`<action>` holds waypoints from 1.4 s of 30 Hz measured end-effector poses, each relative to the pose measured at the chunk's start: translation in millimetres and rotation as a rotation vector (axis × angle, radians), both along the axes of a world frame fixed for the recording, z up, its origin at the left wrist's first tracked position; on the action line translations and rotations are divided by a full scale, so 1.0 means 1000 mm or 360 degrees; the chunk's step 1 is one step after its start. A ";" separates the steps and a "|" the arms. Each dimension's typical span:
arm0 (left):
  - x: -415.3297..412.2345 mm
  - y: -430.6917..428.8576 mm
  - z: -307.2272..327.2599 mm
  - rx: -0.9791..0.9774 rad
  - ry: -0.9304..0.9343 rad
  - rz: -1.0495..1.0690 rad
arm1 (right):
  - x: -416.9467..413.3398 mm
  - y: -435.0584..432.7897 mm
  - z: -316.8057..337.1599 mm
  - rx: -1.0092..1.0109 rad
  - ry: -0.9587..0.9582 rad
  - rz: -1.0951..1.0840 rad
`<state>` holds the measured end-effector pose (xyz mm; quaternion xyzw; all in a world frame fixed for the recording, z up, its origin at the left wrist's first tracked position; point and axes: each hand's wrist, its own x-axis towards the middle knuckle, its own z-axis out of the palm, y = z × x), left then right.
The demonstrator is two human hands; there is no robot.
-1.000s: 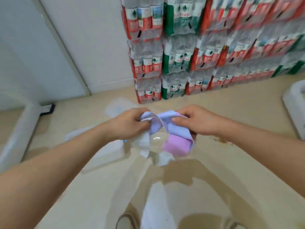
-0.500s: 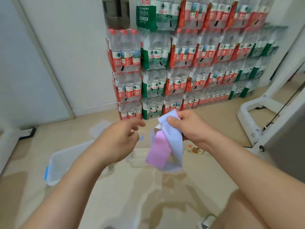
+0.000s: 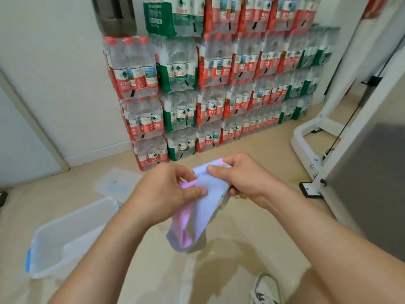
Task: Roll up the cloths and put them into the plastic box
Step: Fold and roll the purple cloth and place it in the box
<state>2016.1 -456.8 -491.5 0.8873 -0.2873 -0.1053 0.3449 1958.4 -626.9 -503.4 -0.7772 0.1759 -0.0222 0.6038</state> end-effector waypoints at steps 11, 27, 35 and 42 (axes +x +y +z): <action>-0.015 -0.021 -0.007 -0.0810 0.0614 0.0200 | 0.002 0.008 0.004 0.0098 -0.0252 0.0029; -0.004 0.000 0.000 -0.0659 0.0261 0.0336 | -0.027 -0.078 0.028 -0.0326 0.0215 0.0253; -0.002 -0.022 -0.055 -0.0274 0.0367 0.0275 | -0.005 -0.108 -0.068 -0.0134 0.0500 -0.0042; 0.010 -0.019 -0.085 -0.0282 0.0535 0.0414 | 0.019 -0.130 -0.165 0.0147 0.0309 -0.0520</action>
